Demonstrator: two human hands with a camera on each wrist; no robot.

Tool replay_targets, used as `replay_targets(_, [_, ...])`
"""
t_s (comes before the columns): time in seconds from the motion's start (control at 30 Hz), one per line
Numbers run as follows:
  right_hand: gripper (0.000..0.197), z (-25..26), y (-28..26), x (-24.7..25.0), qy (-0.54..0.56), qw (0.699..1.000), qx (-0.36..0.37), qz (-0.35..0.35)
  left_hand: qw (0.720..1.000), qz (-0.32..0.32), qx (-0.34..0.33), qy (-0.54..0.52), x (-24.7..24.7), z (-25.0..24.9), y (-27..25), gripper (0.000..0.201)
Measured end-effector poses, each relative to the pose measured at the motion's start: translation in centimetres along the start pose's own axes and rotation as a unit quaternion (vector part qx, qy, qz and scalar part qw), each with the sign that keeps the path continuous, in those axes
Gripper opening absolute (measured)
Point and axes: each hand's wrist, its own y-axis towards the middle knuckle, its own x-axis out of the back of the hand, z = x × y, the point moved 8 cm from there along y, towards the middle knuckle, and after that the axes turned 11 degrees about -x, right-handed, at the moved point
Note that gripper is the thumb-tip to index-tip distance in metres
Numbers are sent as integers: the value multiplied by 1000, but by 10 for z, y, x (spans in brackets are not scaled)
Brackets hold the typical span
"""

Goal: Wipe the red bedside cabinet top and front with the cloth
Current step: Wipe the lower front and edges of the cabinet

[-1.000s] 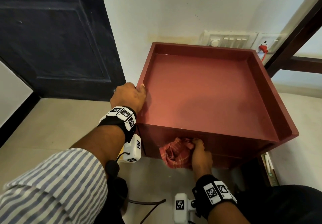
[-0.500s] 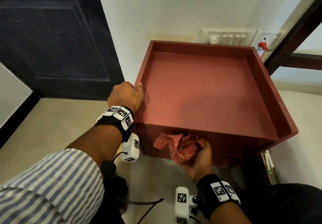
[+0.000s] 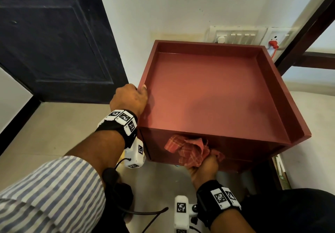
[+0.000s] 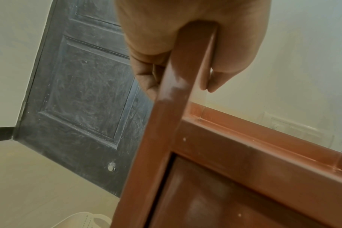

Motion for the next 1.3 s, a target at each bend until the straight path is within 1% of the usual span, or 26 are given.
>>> replay_targets(0.13, [61,6,3,2,-8,999,-41,19,1000,2,0,3,1,-1,0,57])
replay_targets(0.17, [60,10,1,0,-29,998,-54,33,1000,3,1,4,1,-2,0,56])
replay_targets(0.23, [49,17,-13,-12,-89,990,-83,76,1000,5,2,4,1,-2,-1,57])
replay_targets(0.27, [46,19,-18,-14,-122,985,-93,74,1000,5,2,5,2,-2,-1,57])
replay_targets(0.33, [53,19,-20,-12,-118,983,-116,76,1000,3,0,9,3,-3,-1,57])
replay_targets(0.43, [70,12,-11,-3,-76,986,-142,50,1000,2,-1,17,4,-4,-1,56])
replay_targets(0.5, [71,10,-6,-4,-51,991,-120,24,1000,4,0,21,3,-4,-1,57])
replay_targets(0.53, [69,9,-3,-6,-57,993,-99,20,1000,5,0,22,3,-4,-1,57])
replay_targets(0.6, [68,3,-4,-14,-114,992,-48,6,1000,7,1,16,2,-2,-1,57])
replay_targets(0.63, [67,0,0,-12,-180,984,-15,-15,1000,7,1,14,2,-2,-2,57])
replay_targets(0.67, [55,1,6,-6,-250,967,25,-51,1000,5,1,13,2,-1,-2,58])
replay_targets(0.7, [36,4,6,-2,-306,945,69,-89,1000,4,1,14,3,-1,-2,58])
replay_targets(0.73, [22,5,8,3,-327,932,98,-118,1000,4,0,15,3,-2,-2,58])
replay_targets(0.77, [18,5,9,7,-331,928,105,-135,1000,3,0,15,4,-2,-2,58])
replay_targets(0.8, [20,6,8,10,-320,930,112,-140,1000,3,-1,14,4,-3,-3,57])
replay_targets(0.83, [22,5,10,12,-299,940,104,-132,1000,4,-1,12,4,-3,-3,57])
replay_targets(0.87, [21,3,11,13,-268,952,100,-110,1000,6,0,9,4,-3,-3,57])
replay_targets(0.93, [15,-4,13,13,-211,973,64,-69,1000,7,3,3,4,-2,-3,58])
replay_targets(1.0, [23,-4,14,18,-158,986,21,-52,1000,7,4,2,4,-2,-3,58])
replay_targets(1.03, [28,1,14,23,-123,991,7,-57,1000,8,4,2,4,-2,-3,58])
replay_targets(1.07, [31,8,16,29,-90,994,7,-60,1000,7,4,1,4,-3,-2,58])
replay_targets(1.13, [29,28,12,39,-59,993,36,-95,1000,8,2,1,3,-3,-2,57])
replay_targets(1.2, [12,48,-6,41,-89,979,127,-134,1000,8,1,1,2,-3,-1,57])
replay_targets(1.23, [9,54,-17,39,-137,962,177,-159,1000,7,1,1,2,-3,-1,57])
replay_targets(1.27, [13,58,-29,35,-195,935,229,-190,1000,6,1,0,2,-2,-2,57])
replay_targets(1.3, [17,60,-38,31,-267,897,279,-217,1000,5,2,-1,2,-2,-2,57])
